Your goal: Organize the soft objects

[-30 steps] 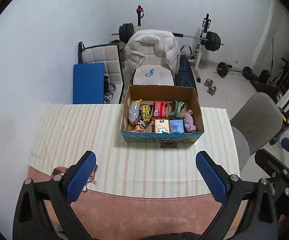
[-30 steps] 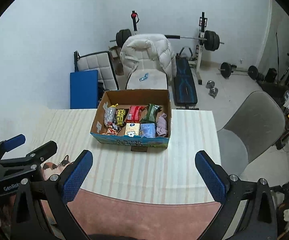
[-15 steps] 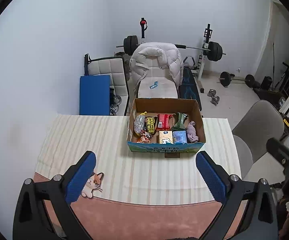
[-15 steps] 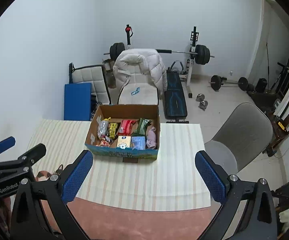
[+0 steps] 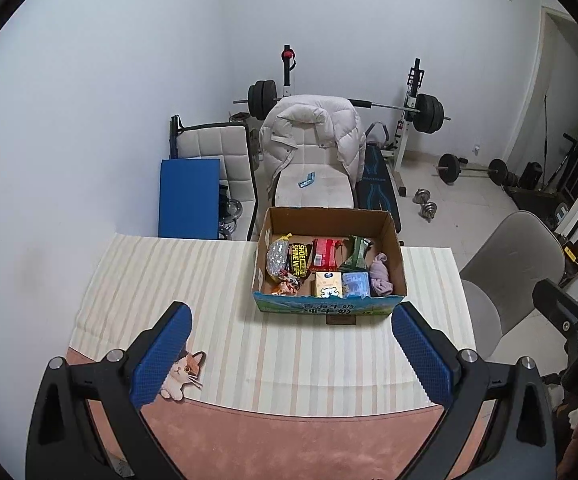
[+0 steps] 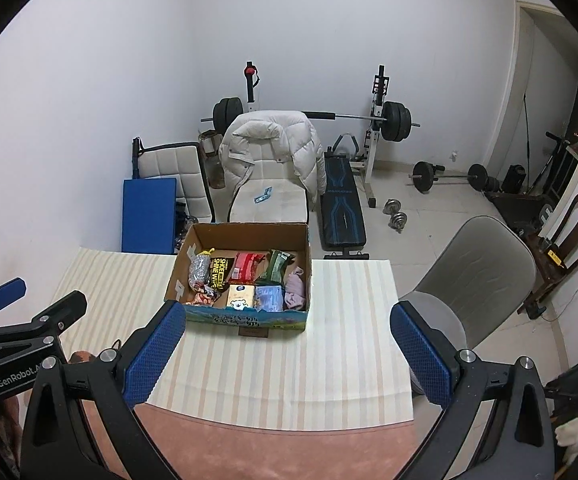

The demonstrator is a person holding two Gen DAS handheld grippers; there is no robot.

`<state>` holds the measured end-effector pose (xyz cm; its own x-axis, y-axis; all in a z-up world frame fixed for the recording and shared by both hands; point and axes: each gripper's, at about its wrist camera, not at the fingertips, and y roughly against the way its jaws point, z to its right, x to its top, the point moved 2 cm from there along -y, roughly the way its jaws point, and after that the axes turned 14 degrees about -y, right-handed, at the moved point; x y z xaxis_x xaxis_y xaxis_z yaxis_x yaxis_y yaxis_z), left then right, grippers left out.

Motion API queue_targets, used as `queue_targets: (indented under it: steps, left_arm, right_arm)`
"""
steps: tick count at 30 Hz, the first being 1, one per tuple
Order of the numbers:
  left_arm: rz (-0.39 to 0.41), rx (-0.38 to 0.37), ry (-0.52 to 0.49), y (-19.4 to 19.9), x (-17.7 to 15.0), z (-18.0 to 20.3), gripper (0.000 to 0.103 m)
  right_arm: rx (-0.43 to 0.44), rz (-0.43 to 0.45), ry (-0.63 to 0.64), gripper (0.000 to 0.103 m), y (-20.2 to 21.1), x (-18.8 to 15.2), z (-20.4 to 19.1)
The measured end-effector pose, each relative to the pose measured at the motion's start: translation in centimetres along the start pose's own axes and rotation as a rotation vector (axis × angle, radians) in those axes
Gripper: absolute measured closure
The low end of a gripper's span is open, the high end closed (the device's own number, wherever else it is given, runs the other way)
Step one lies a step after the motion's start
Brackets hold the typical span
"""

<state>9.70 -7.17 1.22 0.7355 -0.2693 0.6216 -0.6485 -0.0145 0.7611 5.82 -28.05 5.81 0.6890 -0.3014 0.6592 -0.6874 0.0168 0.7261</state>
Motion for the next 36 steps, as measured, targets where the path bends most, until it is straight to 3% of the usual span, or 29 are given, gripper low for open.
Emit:
queue_targets:
  steps: [36]
  left_arm:
    - [0.014,0.011,0.019,1.0,0.2,-0.2,0.0]
  right_arm:
    - [-0.014,0.016,0.009,0.0,0.9,0.3,-0.5]
